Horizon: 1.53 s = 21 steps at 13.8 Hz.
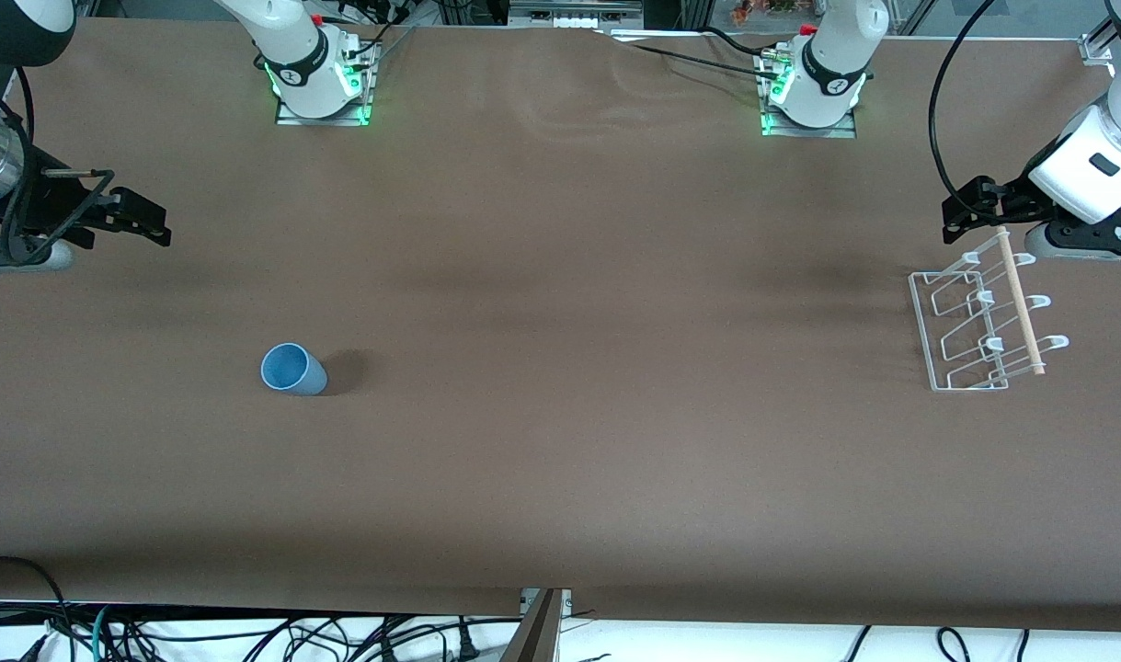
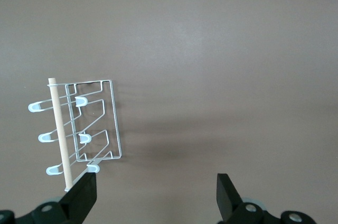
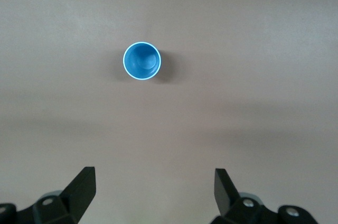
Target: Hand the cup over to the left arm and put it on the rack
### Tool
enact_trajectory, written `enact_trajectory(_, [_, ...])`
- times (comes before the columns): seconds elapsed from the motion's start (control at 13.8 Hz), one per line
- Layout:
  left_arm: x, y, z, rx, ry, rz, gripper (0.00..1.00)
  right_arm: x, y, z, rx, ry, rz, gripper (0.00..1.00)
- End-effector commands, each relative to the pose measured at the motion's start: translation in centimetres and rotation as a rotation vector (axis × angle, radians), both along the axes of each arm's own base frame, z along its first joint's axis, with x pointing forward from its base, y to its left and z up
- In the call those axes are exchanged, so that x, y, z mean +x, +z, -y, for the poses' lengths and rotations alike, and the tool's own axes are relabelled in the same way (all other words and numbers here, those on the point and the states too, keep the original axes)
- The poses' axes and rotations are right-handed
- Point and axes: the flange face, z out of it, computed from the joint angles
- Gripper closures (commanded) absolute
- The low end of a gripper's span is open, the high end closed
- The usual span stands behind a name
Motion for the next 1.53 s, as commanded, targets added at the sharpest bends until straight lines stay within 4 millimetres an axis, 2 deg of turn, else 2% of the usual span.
enact_trajectory(0.0, [-0.3, 0.8, 0.1, 0.009, -0.016, 0.002, 0.0, -0.2, 0.3, 0.0, -0.001, 0.018, -0.008, 0.01])
enact_trajectory(0.29, [-0.3, 0.9, 0.1, 0.009, -0.016, 0.003, 0.0, -0.1, -0.2, 0.0, -0.003, 0.023, -0.017, 0.01])
enact_trajectory(0.51, [-0.3, 0.8, 0.1, 0.009, -0.016, 0.002, 0.0, 0.0, -0.3, 0.3, 0.004, 0.091, -0.018, 0.01])
enact_trajectory(1.16, [-0.3, 0.9, 0.2, 0.009, -0.017, 0.003, 0.0, 0.1, -1.6, 0.4, 0.008, 0.086, -0.063, 0.01])
enact_trajectory(1.31, [-0.3, 0.9, 0.2, 0.009, -0.017, 0.003, 0.0, 1.0, -3.0, 0.3, 0.009, 0.084, -0.073, 0.01])
enact_trajectory(1.45, [-0.3, 0.9, 0.2, 0.009, -0.017, 0.003, 0.0, 3.0, -7.2, -0.1, 0.003, 0.085, -0.113, 0.01])
